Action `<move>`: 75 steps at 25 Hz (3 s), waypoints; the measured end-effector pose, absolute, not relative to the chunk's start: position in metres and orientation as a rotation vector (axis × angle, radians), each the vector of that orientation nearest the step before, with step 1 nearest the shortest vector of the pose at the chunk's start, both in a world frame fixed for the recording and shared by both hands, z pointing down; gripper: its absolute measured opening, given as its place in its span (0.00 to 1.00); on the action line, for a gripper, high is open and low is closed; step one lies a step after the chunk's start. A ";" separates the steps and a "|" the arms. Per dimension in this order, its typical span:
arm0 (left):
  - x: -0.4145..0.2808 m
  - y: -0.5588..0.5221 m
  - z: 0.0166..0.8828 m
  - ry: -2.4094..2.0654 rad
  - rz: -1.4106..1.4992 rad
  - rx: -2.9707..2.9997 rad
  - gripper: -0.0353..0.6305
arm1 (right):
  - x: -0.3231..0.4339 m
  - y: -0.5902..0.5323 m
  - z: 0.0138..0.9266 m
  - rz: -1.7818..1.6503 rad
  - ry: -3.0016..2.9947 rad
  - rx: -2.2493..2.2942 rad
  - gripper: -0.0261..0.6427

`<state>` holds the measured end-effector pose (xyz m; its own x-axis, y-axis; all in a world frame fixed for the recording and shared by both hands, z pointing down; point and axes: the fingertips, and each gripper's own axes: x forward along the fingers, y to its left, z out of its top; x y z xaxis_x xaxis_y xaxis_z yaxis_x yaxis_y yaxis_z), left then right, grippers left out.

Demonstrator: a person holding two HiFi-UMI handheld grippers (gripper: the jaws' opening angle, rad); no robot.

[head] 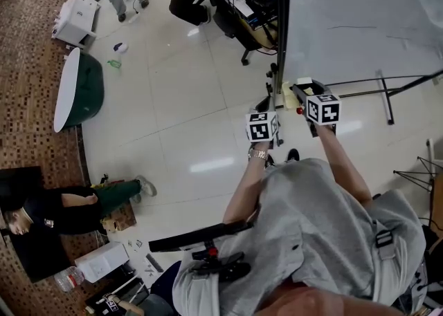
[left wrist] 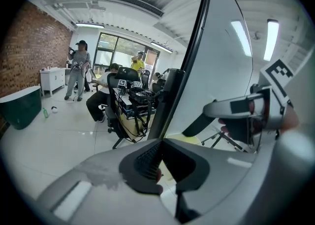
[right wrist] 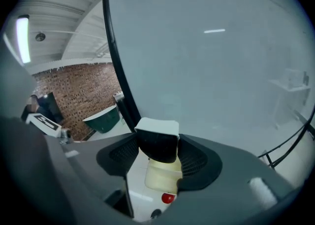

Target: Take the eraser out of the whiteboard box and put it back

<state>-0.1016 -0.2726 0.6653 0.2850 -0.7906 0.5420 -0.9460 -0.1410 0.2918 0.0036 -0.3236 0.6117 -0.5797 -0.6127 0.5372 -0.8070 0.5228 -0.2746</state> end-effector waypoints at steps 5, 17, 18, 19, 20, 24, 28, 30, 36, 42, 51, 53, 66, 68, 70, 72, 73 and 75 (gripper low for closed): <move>-0.098 -0.268 0.668 -1.533 0.363 1.981 0.06 | -0.001 -0.333 0.688 0.713 -2.250 1.169 0.42; -0.093 -0.255 0.667 -1.498 0.374 2.005 0.06 | -0.006 -0.335 0.729 0.799 -2.170 1.129 0.43; -0.092 -0.254 0.667 -1.491 0.371 2.012 0.06 | -0.007 -0.334 0.728 0.808 -2.172 1.121 0.45; -0.091 -0.254 0.667 -1.484 0.367 2.019 0.06 | -0.008 -0.334 0.728 0.819 -2.176 1.113 0.45; -0.090 -0.253 0.667 -1.477 0.361 2.025 0.06 | -0.008 -0.334 0.727 0.830 -2.181 1.110 0.46; -0.090 -0.249 0.667 -1.468 0.354 2.030 0.06 | 0.003 -0.334 0.719 0.836 -2.179 1.175 0.46; -0.095 -0.246 0.666 -1.476 0.356 2.028 0.06 | 0.020 -0.323 0.697 0.783 -2.177 1.321 0.04; -0.098 -0.245 0.667 -1.481 0.358 2.022 0.06 | 0.013 -0.313 0.693 0.765 -2.195 1.294 0.04; -0.097 -0.239 0.663 -1.476 0.360 2.037 0.06 | -0.013 -0.288 0.691 0.775 -2.218 1.219 0.05; -0.090 -0.226 0.675 -1.464 0.356 2.026 0.06 | -0.028 -0.251 0.695 0.823 -2.240 1.160 0.05; -0.034 -0.173 0.670 -1.443 0.383 2.055 0.06 | -0.011 -0.178 0.687 0.843 -2.299 1.070 0.04; -0.027 -0.147 0.669 -1.469 0.393 2.027 0.06 | -0.007 -0.155 0.679 0.836 -2.328 1.030 0.04; 0.037 -0.064 0.660 -1.520 0.479 2.014 0.06 | 0.052 -0.071 0.661 0.826 -2.396 0.928 0.04; 0.039 -0.067 0.652 -1.521 0.470 2.028 0.06 | 0.054 -0.073 0.655 0.816 -2.407 0.940 0.04; 0.040 -0.069 0.647 -1.522 0.455 2.037 0.06 | 0.055 -0.076 0.650 0.797 -2.412 0.950 0.04; 0.040 -0.070 0.643 -1.529 0.447 2.041 0.06 | 0.055 -0.077 0.647 0.775 -2.410 0.949 0.04; 0.039 -0.070 0.642 -1.531 0.448 2.043 0.06 | 0.054 -0.077 0.647 0.771 -2.406 0.947 0.04; 0.036 -0.070 0.640 -1.531 0.446 2.048 0.06 | 0.051 -0.076 0.648 0.777 -2.400 0.942 0.04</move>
